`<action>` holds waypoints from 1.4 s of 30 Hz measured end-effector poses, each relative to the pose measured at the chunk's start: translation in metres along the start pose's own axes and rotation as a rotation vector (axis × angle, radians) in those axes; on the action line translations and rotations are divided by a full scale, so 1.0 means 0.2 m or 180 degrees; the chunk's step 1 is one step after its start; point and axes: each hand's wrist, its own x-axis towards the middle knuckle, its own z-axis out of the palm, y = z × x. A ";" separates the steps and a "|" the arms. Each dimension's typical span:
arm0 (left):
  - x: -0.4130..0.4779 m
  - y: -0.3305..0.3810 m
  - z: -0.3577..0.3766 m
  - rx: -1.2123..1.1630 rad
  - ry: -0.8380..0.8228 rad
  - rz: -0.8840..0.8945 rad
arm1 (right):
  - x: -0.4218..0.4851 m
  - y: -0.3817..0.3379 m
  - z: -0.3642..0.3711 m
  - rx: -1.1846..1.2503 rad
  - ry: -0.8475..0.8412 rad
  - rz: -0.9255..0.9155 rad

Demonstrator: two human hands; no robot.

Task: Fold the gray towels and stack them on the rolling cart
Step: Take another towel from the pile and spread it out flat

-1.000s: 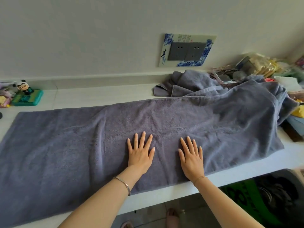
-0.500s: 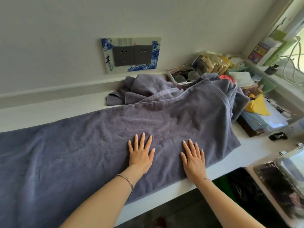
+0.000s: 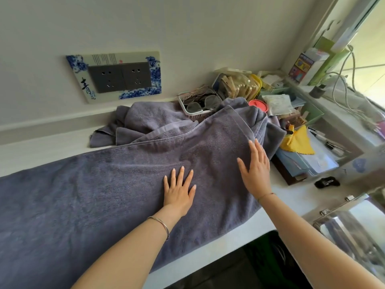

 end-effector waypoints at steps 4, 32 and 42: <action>0.05 0.05 -0.01 -0.0041 -0.0098 -0.0013 | 0.10 0.03 -0.01 0.0352 -0.0208 0.0236; -0.61 -0.87 -0.29 -0.2696 0.0492 -0.0926 | -0.15 -1.41 -0.08 0.2799 -0.3015 0.0090; -1.18 -1.70 -0.23 -0.2936 0.1328 -0.1624 | -0.69 -2.29 0.49 0.2521 -0.3717 -0.0360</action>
